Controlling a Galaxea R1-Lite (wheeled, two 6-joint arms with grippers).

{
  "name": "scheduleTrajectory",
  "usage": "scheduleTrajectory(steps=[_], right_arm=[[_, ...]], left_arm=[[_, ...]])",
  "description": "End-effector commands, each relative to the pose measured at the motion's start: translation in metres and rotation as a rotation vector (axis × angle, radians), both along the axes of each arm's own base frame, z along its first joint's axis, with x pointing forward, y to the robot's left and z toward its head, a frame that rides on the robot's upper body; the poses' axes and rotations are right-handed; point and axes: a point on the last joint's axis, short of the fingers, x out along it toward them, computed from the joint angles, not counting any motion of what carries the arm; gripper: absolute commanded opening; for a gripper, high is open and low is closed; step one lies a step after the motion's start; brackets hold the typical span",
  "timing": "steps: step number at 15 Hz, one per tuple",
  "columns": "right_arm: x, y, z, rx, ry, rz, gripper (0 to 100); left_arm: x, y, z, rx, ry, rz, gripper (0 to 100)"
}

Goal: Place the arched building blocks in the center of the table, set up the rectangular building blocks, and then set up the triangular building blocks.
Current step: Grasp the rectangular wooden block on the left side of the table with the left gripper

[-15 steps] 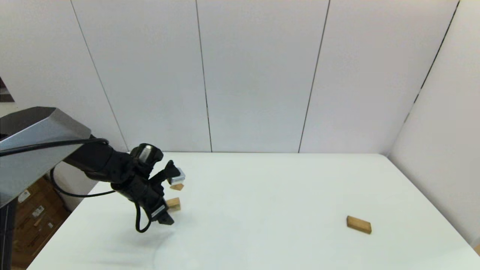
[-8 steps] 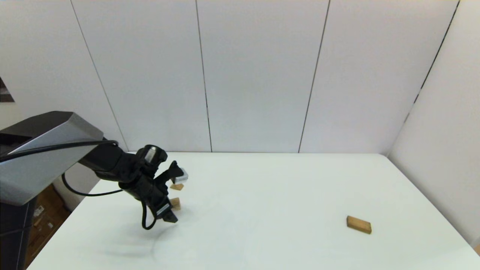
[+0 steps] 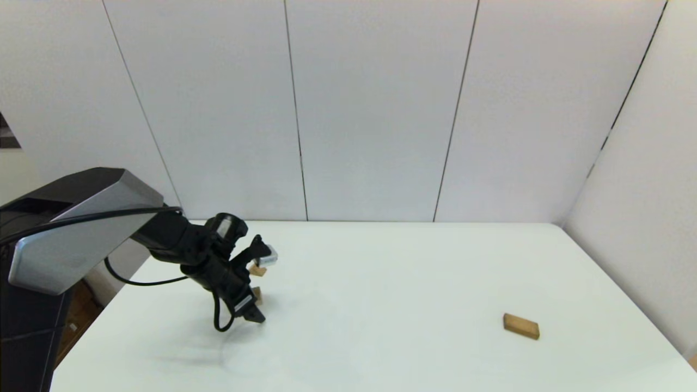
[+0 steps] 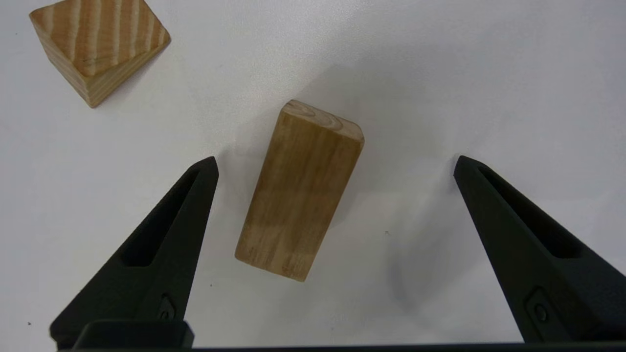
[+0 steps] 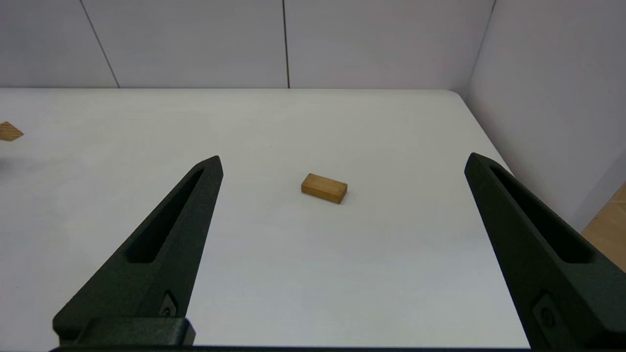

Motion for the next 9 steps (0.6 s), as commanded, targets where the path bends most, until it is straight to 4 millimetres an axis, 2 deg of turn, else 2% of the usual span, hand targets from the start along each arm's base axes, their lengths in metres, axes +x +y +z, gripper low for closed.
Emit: scheduleTrajectory(steps=[1,4,5,9], right_arm=[[0.0,0.0,0.0,0.0,0.002,0.001,100],[0.0,0.0,0.0,0.0,0.001,-0.001,100],[0.0,0.0,0.0,0.0,0.001,0.001,100],[0.0,0.0,0.0,0.0,0.001,0.001,100]], left_arm=[[0.001,0.0,0.001,0.001,-0.005,-0.002,100],[0.003,0.003,0.006,-0.001,-0.016,0.006,100],[0.003,0.003,0.007,0.0,-0.014,0.006,0],[0.003,0.007,0.013,0.0,-0.026,0.014,0]])
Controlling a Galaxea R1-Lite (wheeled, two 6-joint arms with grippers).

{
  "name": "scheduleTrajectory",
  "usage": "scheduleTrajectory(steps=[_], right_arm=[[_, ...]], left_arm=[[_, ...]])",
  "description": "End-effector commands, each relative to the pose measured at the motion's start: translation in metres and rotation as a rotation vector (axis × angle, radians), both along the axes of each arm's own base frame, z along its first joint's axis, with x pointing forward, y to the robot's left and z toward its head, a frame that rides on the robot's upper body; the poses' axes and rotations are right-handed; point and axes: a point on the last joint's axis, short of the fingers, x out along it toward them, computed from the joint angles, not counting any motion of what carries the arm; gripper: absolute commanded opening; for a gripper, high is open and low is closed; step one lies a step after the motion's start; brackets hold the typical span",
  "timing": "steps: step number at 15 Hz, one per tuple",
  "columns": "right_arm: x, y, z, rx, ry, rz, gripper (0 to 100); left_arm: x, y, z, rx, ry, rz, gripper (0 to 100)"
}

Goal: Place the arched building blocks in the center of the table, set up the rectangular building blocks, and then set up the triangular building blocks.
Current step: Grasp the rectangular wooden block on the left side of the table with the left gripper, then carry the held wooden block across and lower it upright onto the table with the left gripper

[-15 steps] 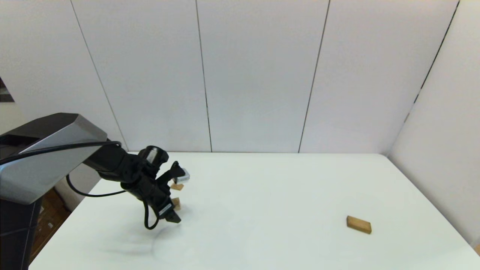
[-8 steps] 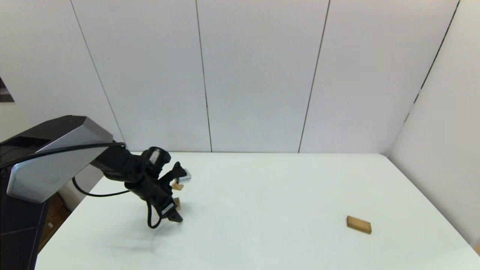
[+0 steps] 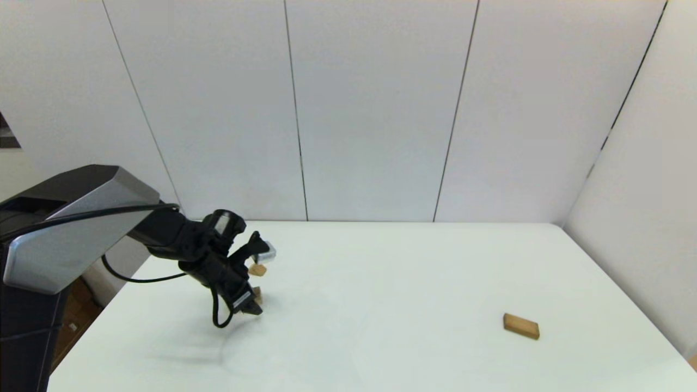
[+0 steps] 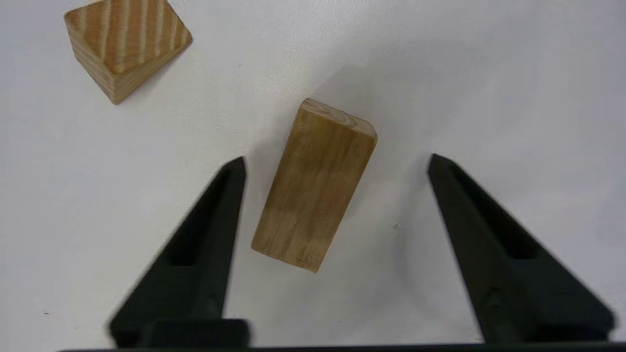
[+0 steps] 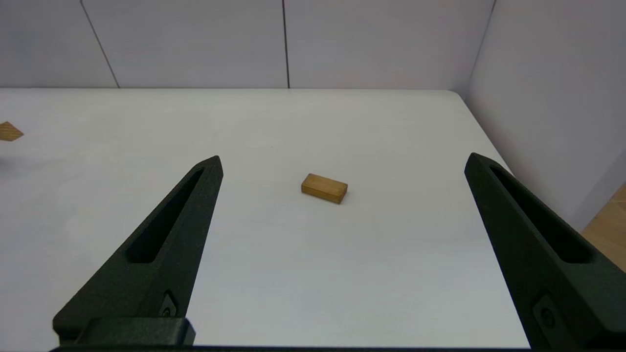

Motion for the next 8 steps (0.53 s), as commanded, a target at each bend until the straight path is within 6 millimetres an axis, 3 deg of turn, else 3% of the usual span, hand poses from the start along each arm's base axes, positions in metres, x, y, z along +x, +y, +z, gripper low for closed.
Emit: scheduleTrajectory(steps=[1,8], right_arm=[[0.0001,0.0,-0.0004,0.0,0.001,0.001,100],[0.0002,0.0,-0.0004,0.0,0.002,-0.001,100]], left_arm=[[0.0,0.0052,0.0055,0.0,-0.008,0.008,0],[-0.0001,0.0124,0.0051,0.005,0.002,0.021,0]])
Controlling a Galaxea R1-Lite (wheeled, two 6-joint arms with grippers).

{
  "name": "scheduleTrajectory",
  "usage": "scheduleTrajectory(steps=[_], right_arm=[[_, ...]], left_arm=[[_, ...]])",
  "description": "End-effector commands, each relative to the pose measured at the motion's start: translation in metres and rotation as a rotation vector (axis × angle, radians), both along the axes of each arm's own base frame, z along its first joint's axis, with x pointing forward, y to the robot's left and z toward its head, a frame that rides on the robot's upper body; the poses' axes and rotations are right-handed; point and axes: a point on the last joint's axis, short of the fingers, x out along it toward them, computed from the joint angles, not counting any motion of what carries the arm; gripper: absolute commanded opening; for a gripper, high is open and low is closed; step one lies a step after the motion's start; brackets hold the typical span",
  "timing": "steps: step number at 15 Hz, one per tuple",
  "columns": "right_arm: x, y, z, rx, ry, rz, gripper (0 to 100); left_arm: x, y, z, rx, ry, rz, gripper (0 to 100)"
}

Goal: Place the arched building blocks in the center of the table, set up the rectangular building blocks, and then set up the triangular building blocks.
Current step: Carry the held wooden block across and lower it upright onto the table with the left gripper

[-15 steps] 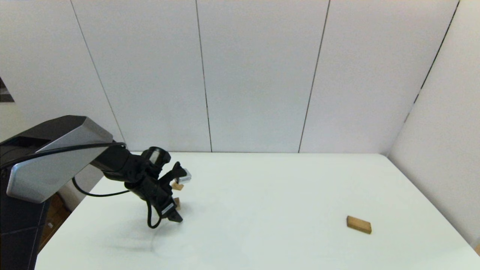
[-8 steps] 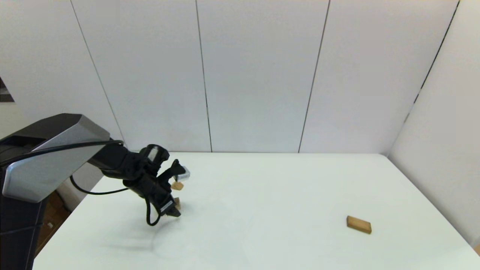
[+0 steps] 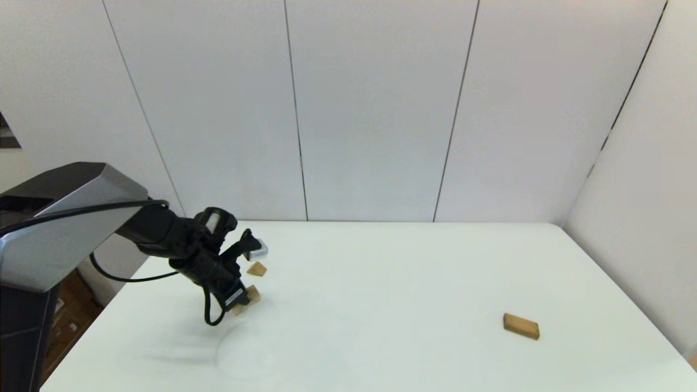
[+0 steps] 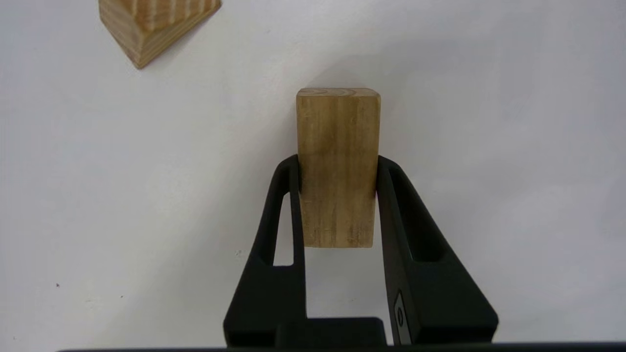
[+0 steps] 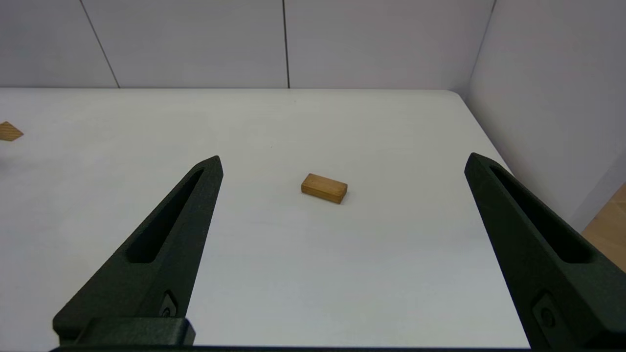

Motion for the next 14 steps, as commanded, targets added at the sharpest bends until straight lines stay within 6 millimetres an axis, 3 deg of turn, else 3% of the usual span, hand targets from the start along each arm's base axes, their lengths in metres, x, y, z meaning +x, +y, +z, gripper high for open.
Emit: scheduleTrajectory(steps=[1,7,10,14], right_arm=[[0.0,0.0,0.0,0.0,0.002,0.0,100],[0.0,0.0,0.0,0.0,0.001,-0.001,100],[0.0,0.0,0.0,0.0,0.001,0.0,100],[0.0,0.0,0.0,0.0,0.002,-0.001,100]], left_arm=[[0.0,-0.01,0.005,-0.001,-0.018,-0.033,0],[-0.003,-0.109,0.058,-0.031,-0.091,-0.269,0],[-0.007,-0.172,0.049,-0.059,-0.131,-0.39,0],[-0.013,-0.227,0.034,-0.1,-0.15,-0.454,0]])
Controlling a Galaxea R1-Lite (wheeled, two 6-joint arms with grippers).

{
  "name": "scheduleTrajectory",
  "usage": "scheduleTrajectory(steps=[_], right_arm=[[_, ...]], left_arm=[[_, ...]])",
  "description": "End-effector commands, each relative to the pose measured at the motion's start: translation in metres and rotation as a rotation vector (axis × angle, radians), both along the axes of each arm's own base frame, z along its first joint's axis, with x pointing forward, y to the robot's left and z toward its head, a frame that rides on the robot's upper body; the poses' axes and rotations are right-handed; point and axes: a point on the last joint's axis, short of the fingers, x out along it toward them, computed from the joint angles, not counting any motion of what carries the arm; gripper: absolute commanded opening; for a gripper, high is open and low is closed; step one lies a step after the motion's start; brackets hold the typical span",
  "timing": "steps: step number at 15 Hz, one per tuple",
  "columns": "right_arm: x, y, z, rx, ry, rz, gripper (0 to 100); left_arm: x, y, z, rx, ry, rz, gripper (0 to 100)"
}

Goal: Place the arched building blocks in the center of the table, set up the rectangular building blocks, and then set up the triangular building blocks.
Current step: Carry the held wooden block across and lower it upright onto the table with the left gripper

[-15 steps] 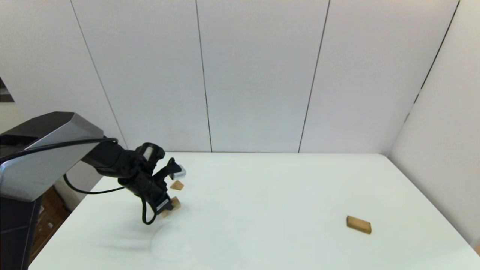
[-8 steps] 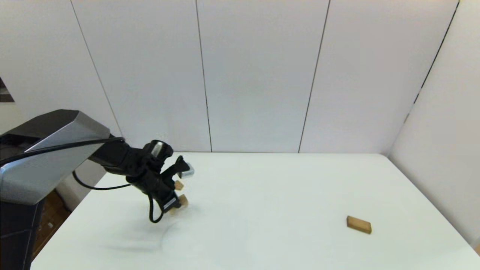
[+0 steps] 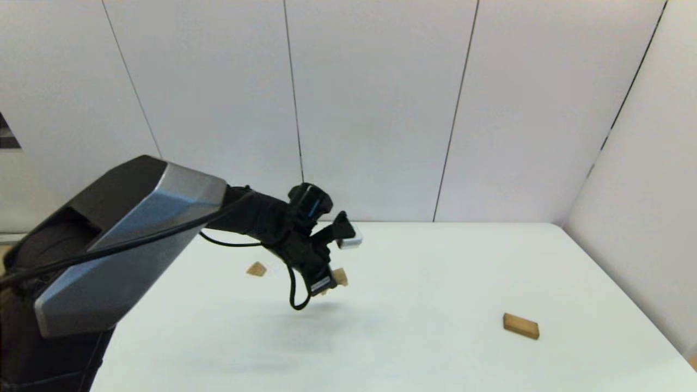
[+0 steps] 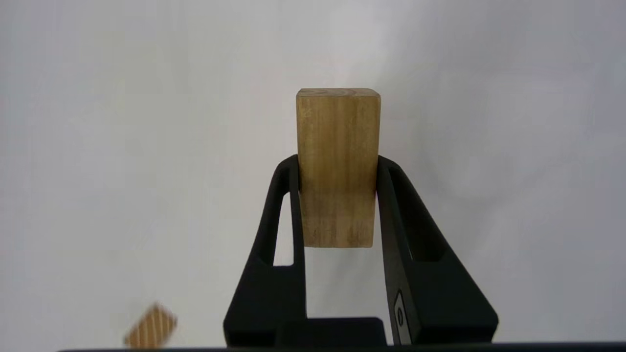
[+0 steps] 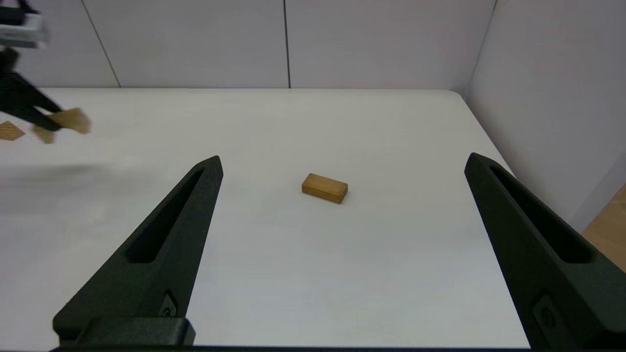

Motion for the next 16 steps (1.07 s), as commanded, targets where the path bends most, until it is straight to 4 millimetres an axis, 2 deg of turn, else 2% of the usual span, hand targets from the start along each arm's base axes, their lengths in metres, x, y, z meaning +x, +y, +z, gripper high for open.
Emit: scheduleTrajectory(steps=[1,5,9,16], right_arm=[[0.0,0.0,0.0,0.0,0.002,0.001,100],[0.0,0.0,0.0,0.0,0.001,0.001,100],[0.0,0.0,0.0,0.0,0.001,-0.001,100],[0.0,0.0,0.0,0.0,0.001,-0.001,100]], left_arm=[[-0.007,-0.055,-0.021,-0.014,0.011,-0.082,0],[-0.01,-0.069,-0.025,0.004,0.022,-0.105,0],[-0.006,-0.073,-0.024,-0.013,0.003,-0.105,0],[-0.019,-0.063,-0.019,0.037,0.08,-0.103,0]])
